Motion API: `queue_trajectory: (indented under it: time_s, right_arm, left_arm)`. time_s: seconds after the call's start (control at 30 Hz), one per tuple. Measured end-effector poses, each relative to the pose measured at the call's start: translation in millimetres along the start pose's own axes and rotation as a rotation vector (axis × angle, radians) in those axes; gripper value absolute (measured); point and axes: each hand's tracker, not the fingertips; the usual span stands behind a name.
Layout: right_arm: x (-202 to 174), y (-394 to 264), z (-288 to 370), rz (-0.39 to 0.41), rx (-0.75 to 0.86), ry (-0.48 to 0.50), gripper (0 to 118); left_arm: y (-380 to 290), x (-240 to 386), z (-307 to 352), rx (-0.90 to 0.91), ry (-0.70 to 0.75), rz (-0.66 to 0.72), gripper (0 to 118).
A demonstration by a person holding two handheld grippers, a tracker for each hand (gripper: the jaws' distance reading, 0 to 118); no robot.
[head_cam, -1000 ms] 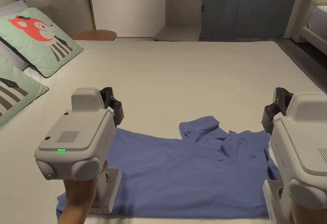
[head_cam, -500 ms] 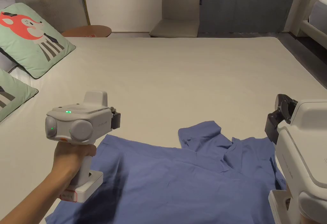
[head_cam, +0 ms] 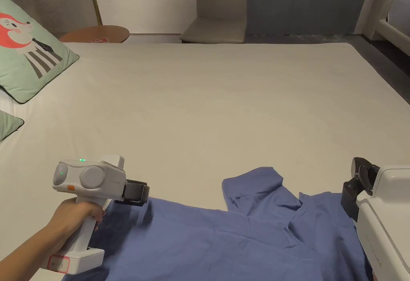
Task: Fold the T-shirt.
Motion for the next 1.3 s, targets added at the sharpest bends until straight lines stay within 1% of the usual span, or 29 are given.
queue_trajectory:
  time_s: [0.13, 0.17, 0.23, 0.27, 0.3, 0.33, 0.37, 0.43, 0.47, 0.5, 0.57, 0.67, 0.7, 0.73, 0.77, 0.8, 0.83, 0.87, 1.0, 1.03, 1.17, 1.23, 1.27, 1.3]
  right_arm:
    - [-1.8, -7.7, -6.5, 0.003, -0.025, 0.002, 1]
    - [-2.1, -8.4, -7.0, 0.003, -0.033, 0.005, 1]
    - [-2.2, -10.1, -6.8, 0.003, -0.039, 0.008, 1]
    - [-1.9, -10.5, -6.7, 0.004, -0.04, 0.008, 1]
    - [-1.6, -10.8, -6.2, 0.007, -0.042, 0.008, 1]
    - [-0.7, -10.9, -5.4, 0.008, -0.044, 0.007, 1]
    - [0.6, -11.2, -4.6, 0.008, -0.045, 0.007, 1]
    - [4.8, -11.3, -3.6, 0.007, -0.052, 0.0, 1]
    - [6.9, -11.6, -3.5, 0.001, -0.056, -0.003, 1]
    - [10.1, -11.9, -3.7, -0.011, -0.066, -0.007, 1]
    - [18.9, -13.0, -6.4, -0.04, -0.103, -0.016, 1]
    - [37.3, -19.1, -19.8, -0.088, -0.202, -0.027, 2]
    - [44.1, -23.3, -28.0, -0.11, -0.246, -0.034, 12]
    - [50.4, -27.7, -39.7, -0.1, -0.334, -0.038, 30]
    - [55.9, -32.9, -49.3, -0.106, -0.402, -0.032, 56]
    - [63.0, -38.9, -62.7, -0.109, -0.475, -0.02, 86]
    - [68.6, -48.4, -75.2, -0.125, -0.539, -0.006, 102]
    - [72.2, -56.5, -82.7, -0.146, -0.555, -0.002, 110]
    - [79.6, -84.7, -111.0, -0.155, -0.713, 0.002, 109]
    - [80.3, -91.3, -113.7, -0.185, -0.728, 0.003, 109]
    - [72.7, -99.7, -102.2, -0.151, -0.781, 0.009, 107]
    - [69.2, -105.7, -98.1, -0.13, -0.785, 0.018, 100]
    - [68.0, -107.1, -96.4, -0.125, -0.788, 0.02, 94]
    - [67.3, -108.2, -95.2, -0.123, -0.79, 0.025, 79]
  left_arm:
    - [-2.3, 3.1, -12.3, -0.013, 0.001, 0.001, 99]
    - [-3.5, 4.5, -15.4, -0.02, 0.002, 0.0, 96]
    - [-7.2, 11.6, -22.3, -0.042, 0.017, -0.032, 74]
    - [-10.0, 16.3, -23.8, -0.039, 0.064, -0.069, 69]
    - [-12.2, 20.8, -22.7, -0.019, 0.077, -0.106, 68]
    - [-13.4, 25.0, -18.9, -0.004, 0.08, -0.114, 62]
    - [-13.8, 28.0, -16.1, -0.001, 0.074, -0.118, 52]
    - [-14.4, 34.2, -11.3, 0.008, 0.037, -0.145, 1]
    - [-14.9, 37.8, -9.4, 0.006, 0.037, -0.153, 2]
    - [-16.0, 42.3, -6.1, 0.02, 0.069, -0.169, 2]
    - [-16.3, 42.9, 1.5, 0.08, 0.109, -0.203, 2]
    - [-14.9, 39.6, 24.6, 0.127, 0.073, -0.171, 2]
    - [-17.1, 43.5, 38.0, 0.159, 0.059, -0.159, 2]
    - [-17.3, 43.0, 47.1, 0.178, 0.046, -0.148, 2]
    - [-17.7, 42.3, 54.8, 0.19, 0.032, -0.141, 2]
    - [-18.2, 41.8, 62.4, 0.207, 0.023, -0.133, 2]
    - [-17.1, 39.0, 63.8, 0.211, 0.015, -0.13, 2]
    - [-17.3, 38.8, 67.5, 0.217, 0.013, -0.129, 2]
    - [-19.4, 40.2, 81.1, 0.243, -0.006, -0.115, 2]
    - [-19.7, 40.4, 82.5, 0.246, -0.008, -0.115, 2]
    - [-20.2, 40.5, 83.6, 0.248, -0.015, -0.121, 2]
    - [-21.2, 41.3, 84.2, 0.248, -0.011, -0.126, 2]
    - [-21.2, 41.3, 84.3, 0.248, -0.01, -0.128, 2]
    - [-21.2, 41.3, 84.4, 0.248, -0.01, -0.129, 2]
